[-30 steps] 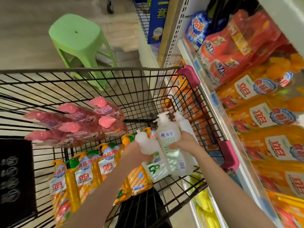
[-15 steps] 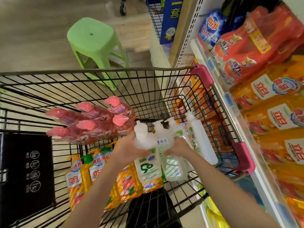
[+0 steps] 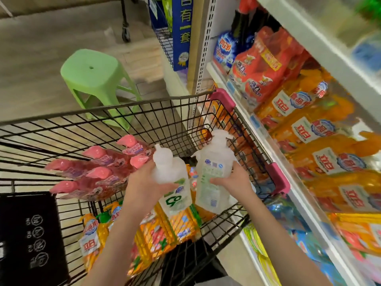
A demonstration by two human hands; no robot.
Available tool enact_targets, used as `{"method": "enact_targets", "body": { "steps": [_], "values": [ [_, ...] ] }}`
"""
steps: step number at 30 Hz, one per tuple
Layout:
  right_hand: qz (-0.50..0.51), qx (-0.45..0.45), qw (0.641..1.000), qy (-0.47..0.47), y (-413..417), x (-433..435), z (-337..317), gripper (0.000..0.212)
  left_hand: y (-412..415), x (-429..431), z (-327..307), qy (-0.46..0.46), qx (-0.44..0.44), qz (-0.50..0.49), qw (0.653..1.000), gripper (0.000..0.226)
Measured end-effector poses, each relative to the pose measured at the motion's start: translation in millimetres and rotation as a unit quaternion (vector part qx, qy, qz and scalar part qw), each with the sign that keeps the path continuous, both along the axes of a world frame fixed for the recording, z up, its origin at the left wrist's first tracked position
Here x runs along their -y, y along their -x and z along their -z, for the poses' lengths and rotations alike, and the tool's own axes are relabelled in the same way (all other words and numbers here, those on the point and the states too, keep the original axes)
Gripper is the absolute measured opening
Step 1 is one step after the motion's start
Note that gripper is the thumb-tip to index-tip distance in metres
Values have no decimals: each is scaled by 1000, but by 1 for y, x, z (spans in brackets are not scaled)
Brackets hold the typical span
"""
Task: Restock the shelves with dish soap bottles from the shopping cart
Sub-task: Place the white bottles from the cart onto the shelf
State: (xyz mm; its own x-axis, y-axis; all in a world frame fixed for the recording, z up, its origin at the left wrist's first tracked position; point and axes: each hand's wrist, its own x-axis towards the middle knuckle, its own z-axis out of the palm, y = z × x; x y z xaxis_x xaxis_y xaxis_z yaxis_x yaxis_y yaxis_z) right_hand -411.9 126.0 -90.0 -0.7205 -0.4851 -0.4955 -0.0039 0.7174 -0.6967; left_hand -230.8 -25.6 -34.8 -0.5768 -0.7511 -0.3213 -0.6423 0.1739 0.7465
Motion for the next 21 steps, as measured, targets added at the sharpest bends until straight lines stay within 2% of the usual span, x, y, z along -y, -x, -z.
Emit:
{"method": "enact_targets", "body": {
  "steps": [4, 7, 12, 21],
  "values": [
    [87, -35, 991, 92, -21, -19, -43, 58, 3, -7, -42, 29, -41, 8, 999, 54],
    [130, -61, 978, 148, -35, -36, -74, 60, 3, -14, -69, 26, -111, 17, 993, 57],
    [150, -118, 955, 226, -54, -73, -134, 59, 3, -38, -118, 38, -190, 70, 978, 71],
    [190, -220, 904, 314, -84, -186, -219, 66, 11, -130, -208, 33, -326, 157, 932, 78]
  ]
}}
